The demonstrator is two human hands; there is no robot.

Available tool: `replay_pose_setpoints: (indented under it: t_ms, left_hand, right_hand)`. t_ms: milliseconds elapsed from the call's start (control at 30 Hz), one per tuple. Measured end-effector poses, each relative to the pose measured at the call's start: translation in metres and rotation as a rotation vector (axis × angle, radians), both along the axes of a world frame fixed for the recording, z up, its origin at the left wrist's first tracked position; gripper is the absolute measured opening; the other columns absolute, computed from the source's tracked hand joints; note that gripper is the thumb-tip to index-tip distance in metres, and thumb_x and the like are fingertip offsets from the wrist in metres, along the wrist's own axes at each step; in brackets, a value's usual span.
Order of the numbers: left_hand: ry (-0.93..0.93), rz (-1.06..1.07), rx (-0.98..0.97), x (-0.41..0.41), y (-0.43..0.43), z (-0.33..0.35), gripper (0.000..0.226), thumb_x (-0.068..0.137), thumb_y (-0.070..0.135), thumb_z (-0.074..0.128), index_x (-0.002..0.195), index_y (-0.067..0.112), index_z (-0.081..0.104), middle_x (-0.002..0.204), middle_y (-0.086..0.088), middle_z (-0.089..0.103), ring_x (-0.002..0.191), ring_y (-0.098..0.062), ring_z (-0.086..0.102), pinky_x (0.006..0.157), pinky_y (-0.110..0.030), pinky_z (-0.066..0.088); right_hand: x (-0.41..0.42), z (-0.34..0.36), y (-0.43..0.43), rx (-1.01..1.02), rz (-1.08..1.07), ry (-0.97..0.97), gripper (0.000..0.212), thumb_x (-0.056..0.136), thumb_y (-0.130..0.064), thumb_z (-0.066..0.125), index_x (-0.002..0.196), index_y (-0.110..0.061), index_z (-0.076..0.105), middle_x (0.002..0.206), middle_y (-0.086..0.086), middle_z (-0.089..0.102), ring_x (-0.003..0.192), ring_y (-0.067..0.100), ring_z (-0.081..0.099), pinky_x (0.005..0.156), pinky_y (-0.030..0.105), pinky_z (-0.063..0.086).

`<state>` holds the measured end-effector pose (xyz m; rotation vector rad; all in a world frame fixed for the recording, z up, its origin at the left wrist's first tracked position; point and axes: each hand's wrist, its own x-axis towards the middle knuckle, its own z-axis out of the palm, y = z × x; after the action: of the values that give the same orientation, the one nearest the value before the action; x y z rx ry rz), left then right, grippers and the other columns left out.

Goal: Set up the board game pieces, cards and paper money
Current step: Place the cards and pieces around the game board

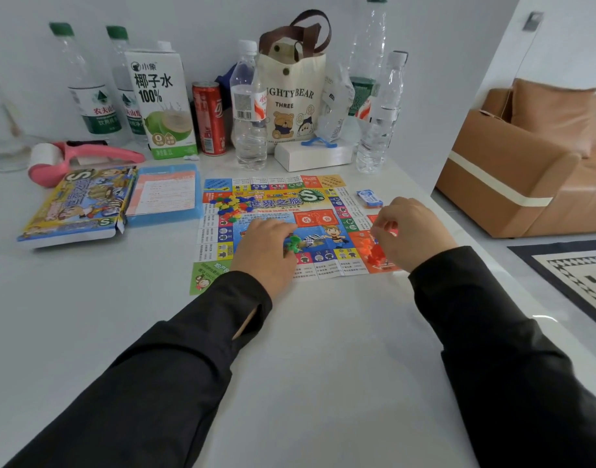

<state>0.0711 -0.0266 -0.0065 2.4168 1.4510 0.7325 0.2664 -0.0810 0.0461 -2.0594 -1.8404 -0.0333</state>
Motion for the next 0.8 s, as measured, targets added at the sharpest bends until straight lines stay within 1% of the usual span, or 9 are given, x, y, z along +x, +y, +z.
replay_pose_setpoints:
  t_ms: [67,133,267,367,433,500,633,733,800]
  left_hand:
    - [0.065,0.01,-0.022,0.0,0.0,0.0,0.042,0.093,0.018,0.047,0.135,0.016,0.045,0.134,0.002,0.047,0.127,-0.017,0.031,0.105,-0.029,0.025]
    - [0.099,0.005,-0.02,0.001,0.001,0.0,0.037,0.094,0.021,0.045,0.13,0.017,0.049,0.131,0.002,0.05,0.124,-0.018,0.034,0.103,-0.03,0.028]
    - [0.058,0.007,-0.027,0.001,0.001,0.0,0.029,0.093,0.023,0.049,0.12,0.019,0.057,0.124,0.003,0.054,0.119,-0.016,0.037,0.099,-0.029,0.03]
    - [0.006,0.028,-0.041,0.001,0.001,0.001,0.024,0.09,0.025,0.055,0.113,0.02,0.059,0.119,0.005,0.055,0.116,-0.014,0.039,0.091,-0.024,0.032]
    - [-0.033,0.043,-0.05,0.0,0.002,0.001,0.02,0.087,0.027,0.06,0.106,0.02,0.061,0.112,0.005,0.057,0.111,-0.012,0.04,0.084,-0.021,0.031]
    - [-0.055,0.054,-0.056,0.0,0.003,0.002,0.018,0.084,0.029,0.064,0.101,0.021,0.062,0.106,0.007,0.058,0.105,-0.01,0.042,0.079,-0.019,0.03]
    - [-0.108,0.068,-0.076,-0.001,0.002,0.003,0.013,0.083,0.031,0.066,0.092,0.021,0.067,0.095,0.008,0.059,0.091,-0.007,0.045,0.077,-0.023,0.036]
    - [-0.102,0.067,-0.074,-0.001,0.002,0.002,0.014,0.087,0.028,0.062,0.088,0.018,0.071,0.097,0.005,0.065,0.088,-0.009,0.052,0.081,-0.026,0.042]
    - [-0.094,0.069,-0.084,0.0,0.002,0.003,0.015,0.087,0.027,0.062,0.086,0.016,0.072,0.096,0.005,0.066,0.086,-0.01,0.054,0.082,-0.027,0.045]
  right_hand:
    - [-0.001,-0.002,0.001,0.077,0.001,0.013,0.014,0.091,-0.016,0.05,0.09,-0.011,0.064,0.087,-0.002,0.048,0.088,0.016,0.042,0.072,0.024,0.03]
    - [-0.004,-0.004,0.002,0.159,0.007,0.026,0.015,0.091,-0.015,0.051,0.089,-0.009,0.064,0.087,-0.002,0.048,0.088,0.015,0.041,0.072,0.023,0.029]
    - [-0.018,-0.014,0.005,0.26,0.055,0.105,0.014,0.089,-0.011,0.053,0.09,-0.008,0.067,0.091,-0.002,0.054,0.088,0.009,0.039,0.072,0.018,0.028]
    - [-0.026,-0.021,0.006,0.288,0.104,0.131,0.015,0.088,-0.006,0.054,0.091,-0.01,0.069,0.089,-0.007,0.049,0.089,0.006,0.038,0.072,0.012,0.024]
    - [-0.027,-0.022,0.006,0.304,0.116,0.15,0.016,0.087,-0.004,0.055,0.091,-0.009,0.069,0.089,-0.006,0.05,0.089,0.007,0.039,0.071,0.01,0.023]
    - [-0.027,-0.022,0.006,0.309,0.116,0.164,0.016,0.086,-0.002,0.055,0.09,-0.009,0.069,0.09,-0.004,0.052,0.089,0.007,0.039,0.068,0.009,0.024]
    - [-0.028,-0.023,0.006,0.293,0.109,0.18,0.018,0.086,-0.001,0.053,0.091,-0.01,0.069,0.09,-0.007,0.05,0.089,0.007,0.039,0.067,0.004,0.027]
    - [-0.028,-0.023,0.006,0.293,0.112,0.188,0.019,0.086,0.0,0.053,0.092,-0.009,0.069,0.093,-0.002,0.056,0.088,0.007,0.04,0.068,0.007,0.026]
    - [-0.029,-0.023,0.005,0.271,0.107,0.19,0.019,0.087,-0.001,0.053,0.093,-0.01,0.069,0.095,-0.002,0.056,0.09,0.007,0.04,0.073,0.01,0.026]
